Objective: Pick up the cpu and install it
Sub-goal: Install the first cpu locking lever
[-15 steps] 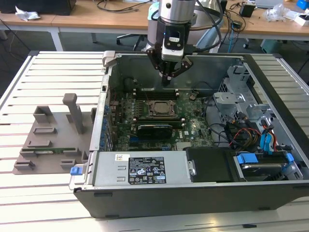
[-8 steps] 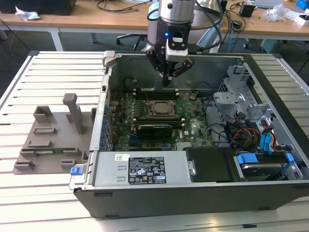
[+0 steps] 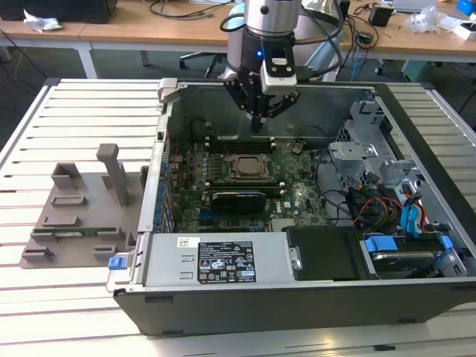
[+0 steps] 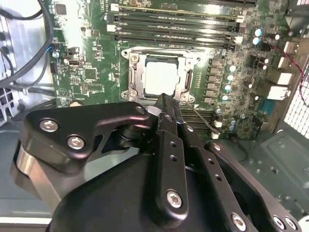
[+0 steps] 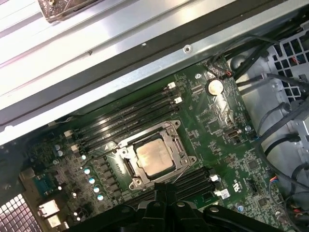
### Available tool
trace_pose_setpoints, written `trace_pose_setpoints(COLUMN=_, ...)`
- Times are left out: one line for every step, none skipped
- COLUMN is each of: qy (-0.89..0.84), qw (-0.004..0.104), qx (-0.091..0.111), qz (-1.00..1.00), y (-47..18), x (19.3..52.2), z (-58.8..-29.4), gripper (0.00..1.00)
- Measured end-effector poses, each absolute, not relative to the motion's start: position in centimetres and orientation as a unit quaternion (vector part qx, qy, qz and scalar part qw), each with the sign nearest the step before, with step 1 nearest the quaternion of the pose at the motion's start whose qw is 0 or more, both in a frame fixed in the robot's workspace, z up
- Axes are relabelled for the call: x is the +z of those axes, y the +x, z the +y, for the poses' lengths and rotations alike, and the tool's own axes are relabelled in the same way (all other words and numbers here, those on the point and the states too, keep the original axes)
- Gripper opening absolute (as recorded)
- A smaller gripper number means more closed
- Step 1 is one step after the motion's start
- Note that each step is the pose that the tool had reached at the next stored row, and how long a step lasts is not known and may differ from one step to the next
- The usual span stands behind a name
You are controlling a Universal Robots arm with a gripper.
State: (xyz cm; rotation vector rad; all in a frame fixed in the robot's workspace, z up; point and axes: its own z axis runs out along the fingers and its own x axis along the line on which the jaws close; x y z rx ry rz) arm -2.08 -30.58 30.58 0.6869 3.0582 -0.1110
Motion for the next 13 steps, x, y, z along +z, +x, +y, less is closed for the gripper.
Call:
trace_pose_setpoints(qy=0.214, qw=0.003, qx=-0.035, qz=0.976, y=-2.08, x=30.58, z=-30.58, gripper=0.11)
trace_pose_setpoints(qy=0.207, qw=0.003, qx=-0.035, qz=0.978, y=-2.08, x=30.58, z=-30.58, gripper=0.11)
trace_pose_setpoints(qy=0.202, qw=0.003, qx=-0.035, qz=0.979, y=-2.08, x=30.58, z=-30.58, gripper=0.11)
trace_pose_setpoints(qy=0.197, qw=0.003, qx=-0.035, qz=0.980, y=-2.08, x=30.58, z=-30.58, gripper=0.11)
trace_pose_setpoints(qy=0.193, qw=0.004, qx=-0.035, qz=0.981, y=-2.08, x=30.58, z=-30.58, gripper=0.11)
trace_pose_setpoints(qy=0.188, qw=0.004, qx=-0.035, qz=0.981, y=-2.08, x=30.58, z=-30.58, gripper=0.11)
trace_pose_setpoints(qy=0.181, qw=0.004, qx=-0.035, qz=0.983, y=-2.08, x=30.58, z=-30.58, gripper=0.11)
trace_pose_setpoints(qy=0.177, qw=0.004, qx=-0.035, qz=0.984, y=-2.08, x=30.58, z=-30.58, gripper=0.11)
trace_pose_setpoints(qy=0.172, qw=0.004, qx=-0.035, qz=0.985, y=-2.08, x=30.58, z=-30.58, gripper=0.11)
trace_pose_setpoints(qy=0.167, qw=0.004, qx=-0.035, qz=0.985, y=-2.08, x=30.58, z=-30.58, gripper=0.11)
trace_pose_setpoints(qy=0.162, qw=0.005, qx=-0.035, qz=0.986, y=-2.08, x=30.58, z=-30.58, gripper=0.11)
trace_pose_setpoints(qy=0.154, qw=0.005, qx=-0.035, qz=0.987, y=-2.08, x=30.58, z=-30.58, gripper=0.11)
trace_pose_setpoints(qy=0.148, qw=0.005, qx=-0.035, qz=0.988, y=-2.08, x=30.58, z=-30.58, gripper=0.11)
